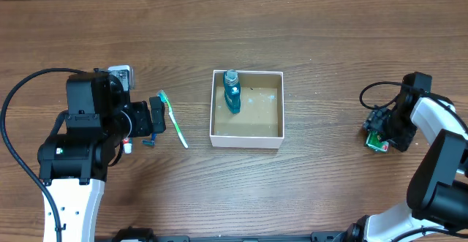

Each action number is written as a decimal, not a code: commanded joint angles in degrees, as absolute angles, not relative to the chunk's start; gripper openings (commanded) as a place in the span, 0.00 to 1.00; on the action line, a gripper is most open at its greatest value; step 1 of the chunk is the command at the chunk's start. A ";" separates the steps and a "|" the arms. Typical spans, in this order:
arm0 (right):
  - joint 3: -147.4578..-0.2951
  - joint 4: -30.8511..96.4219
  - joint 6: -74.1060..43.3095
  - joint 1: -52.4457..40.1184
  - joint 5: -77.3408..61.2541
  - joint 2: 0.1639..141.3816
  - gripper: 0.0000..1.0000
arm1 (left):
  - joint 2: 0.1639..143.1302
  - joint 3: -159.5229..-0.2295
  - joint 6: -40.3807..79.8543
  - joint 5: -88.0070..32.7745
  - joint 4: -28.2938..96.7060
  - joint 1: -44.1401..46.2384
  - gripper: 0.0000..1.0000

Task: Pack container
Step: 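Move the right gripper to the green Dettol soap bar and grasp it, then place the soap bar in the box beside the bottle with right gripper, then grasp the green toothbrush with the left gripper, then lower the toothbrush into the box and open the left gripper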

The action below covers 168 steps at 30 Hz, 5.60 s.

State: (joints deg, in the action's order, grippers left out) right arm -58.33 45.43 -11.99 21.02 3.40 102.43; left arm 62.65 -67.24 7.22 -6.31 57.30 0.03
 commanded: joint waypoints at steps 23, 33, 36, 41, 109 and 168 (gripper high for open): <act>-83.31 62.39 -10.02 4.51 -4.82 82.24 0.12 | 62.57 -68.53 7.73 -7.07 57.14 0.36 1.00; -84.82 54.52 -21.80 -27.33 -1.02 93.60 0.04 | 62.57 -68.53 7.73 -7.07 57.19 0.36 1.00; -84.82 53.91 -23.40 -27.33 -2.74 100.86 0.04 | 62.57 -68.53 7.75 -7.07 57.17 0.36 1.00; -84.79 50.61 -23.38 -27.31 -2.83 107.55 0.04 | 62.57 -68.53 7.75 -7.07 57.19 0.36 1.00; -72.42 71.61 -19.44 7.20 0.30 79.57 1.00 | 119.74 -78.89 28.71 -0.64 55.31 8.05 0.28; -72.42 70.48 -19.03 7.20 0.30 79.57 1.00 | 86.28 -110.32 18.46 15.14 84.62 12.49 1.00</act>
State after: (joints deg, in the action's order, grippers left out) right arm -72.51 70.74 -19.44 7.05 0.36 80.20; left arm 84.42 -113.08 13.06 17.39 83.42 23.42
